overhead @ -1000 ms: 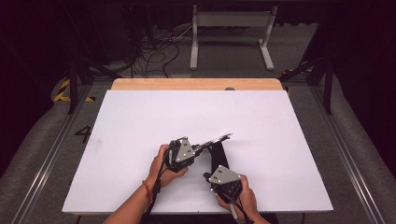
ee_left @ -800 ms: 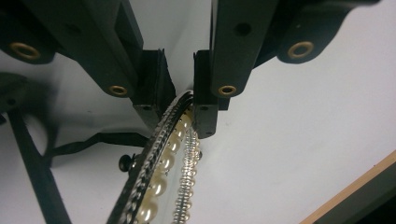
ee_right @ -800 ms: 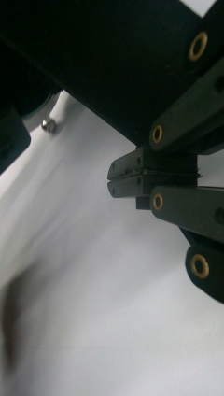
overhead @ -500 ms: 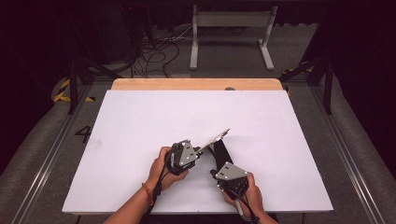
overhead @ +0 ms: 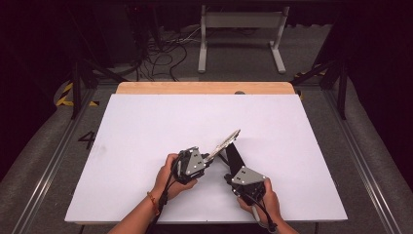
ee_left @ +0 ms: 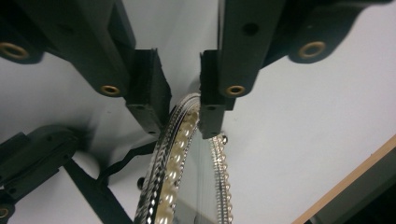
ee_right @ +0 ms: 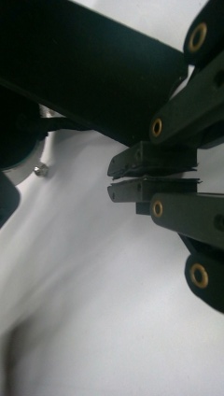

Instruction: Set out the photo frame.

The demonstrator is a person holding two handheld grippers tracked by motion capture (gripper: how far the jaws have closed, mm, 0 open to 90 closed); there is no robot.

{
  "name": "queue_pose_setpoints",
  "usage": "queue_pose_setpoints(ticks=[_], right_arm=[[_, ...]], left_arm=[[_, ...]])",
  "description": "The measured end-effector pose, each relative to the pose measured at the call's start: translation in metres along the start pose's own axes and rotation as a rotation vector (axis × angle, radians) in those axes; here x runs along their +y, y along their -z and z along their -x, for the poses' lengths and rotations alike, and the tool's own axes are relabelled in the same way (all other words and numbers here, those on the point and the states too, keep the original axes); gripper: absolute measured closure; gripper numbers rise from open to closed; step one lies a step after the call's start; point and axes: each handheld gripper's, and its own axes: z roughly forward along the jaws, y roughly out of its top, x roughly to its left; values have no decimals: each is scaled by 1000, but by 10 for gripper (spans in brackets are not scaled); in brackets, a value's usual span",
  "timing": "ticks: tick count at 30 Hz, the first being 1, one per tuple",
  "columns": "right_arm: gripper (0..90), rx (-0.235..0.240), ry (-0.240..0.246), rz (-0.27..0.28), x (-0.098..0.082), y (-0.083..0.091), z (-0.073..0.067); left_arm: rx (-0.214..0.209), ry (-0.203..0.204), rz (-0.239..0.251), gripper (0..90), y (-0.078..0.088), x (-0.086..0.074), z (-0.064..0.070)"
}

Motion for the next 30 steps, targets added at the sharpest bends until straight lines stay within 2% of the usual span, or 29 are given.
queue_pose_setpoints(ticks=[2,3,5,9,11,14,16,18,20,23,25,30], right_arm=[[854,-9,-3,17,2,5,1],[844,-11,-17,41,4,11,3],[833,-25,-22,64,6,19,4],[739,-70,-37,83,7,26,9],[705,-80,-52,76,5,25,12],[572,-87,-75,64,4,20,16],[514,-87,-87,55,3,17,16],[445,-92,-103,50,3,13,16],[401,-90,-107,35,3,9,16],[377,-112,-113,25,2,4,18],[374,-128,-126,16,1,1,20],[367,-152,-119,10,1,-1,21]], left_arm=[[3,-1,11,684,0,1,1],[6,-4,14,644,0,2,1],[6,2,20,632,-1,2,1],[23,0,5,574,-6,2,1],[6,15,11,589,-8,1,0],[4,11,12,618,-9,0,-1],[3,7,6,641,-10,0,-1],[-8,2,0,695,-11,0,-1],[9,-2,-8,755,-10,0,-1],[8,-8,-8,775,-10,0,-1],[18,-28,-15,782,-11,1,0],[16,-33,-14,785,-11,1,0]])
